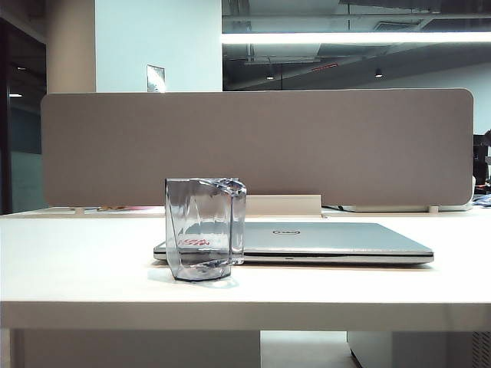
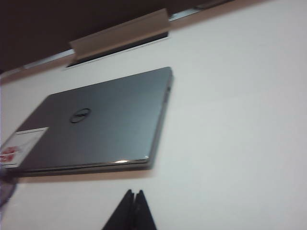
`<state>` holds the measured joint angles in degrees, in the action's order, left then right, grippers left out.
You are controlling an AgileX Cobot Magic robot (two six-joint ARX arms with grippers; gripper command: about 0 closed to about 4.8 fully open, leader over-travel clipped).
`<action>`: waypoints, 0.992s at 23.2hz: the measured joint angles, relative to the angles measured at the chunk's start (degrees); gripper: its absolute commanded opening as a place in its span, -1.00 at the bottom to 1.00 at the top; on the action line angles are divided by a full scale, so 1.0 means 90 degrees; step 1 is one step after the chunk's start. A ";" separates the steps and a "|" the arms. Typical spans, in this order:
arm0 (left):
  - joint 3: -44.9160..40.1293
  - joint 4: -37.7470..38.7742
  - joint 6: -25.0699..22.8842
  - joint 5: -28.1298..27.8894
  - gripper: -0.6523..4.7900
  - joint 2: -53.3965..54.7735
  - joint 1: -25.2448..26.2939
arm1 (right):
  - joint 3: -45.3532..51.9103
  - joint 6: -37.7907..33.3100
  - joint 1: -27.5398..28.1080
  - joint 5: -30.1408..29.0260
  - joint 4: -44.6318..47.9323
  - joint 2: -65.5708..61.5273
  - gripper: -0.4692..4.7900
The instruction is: Pick up the water cup and place it on the right side of the laptop.
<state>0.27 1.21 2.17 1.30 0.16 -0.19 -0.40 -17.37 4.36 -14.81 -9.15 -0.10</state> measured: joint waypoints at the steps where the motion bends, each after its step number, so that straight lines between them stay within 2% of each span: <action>1: 0.0000 0.0000 0.0000 0.0000 -0.78 0.0000 0.0000 | -0.0005 -0.0007 0.0000 -0.0053 0.0068 0.0000 -0.83; 7: 0.0000 0.0000 0.0000 0.0000 -0.78 0.0000 0.0000 | -0.0750 0.0066 0.0000 -0.0073 0.0345 -0.0005 -0.83; 14: 0.0000 0.0000 0.0000 0.0000 -0.78 0.0000 0.0000 | -0.1353 0.0712 0.0000 -0.0109 0.0352 -0.0010 -0.83; 17: 0.0000 0.0000 0.0000 0.0000 -0.78 0.0000 0.0000 | -0.1428 0.1022 -0.0002 -0.0362 0.0357 -0.0012 -0.83; 23: 0.0000 0.0000 0.0000 0.0000 -0.78 0.0000 0.0000 | -0.1457 0.1081 -0.0012 -0.0843 0.0624 -0.0464 -0.83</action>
<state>0.27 1.21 2.17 1.30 0.16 -0.19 -13.52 -7.64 4.25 -22.39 -3.53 -4.27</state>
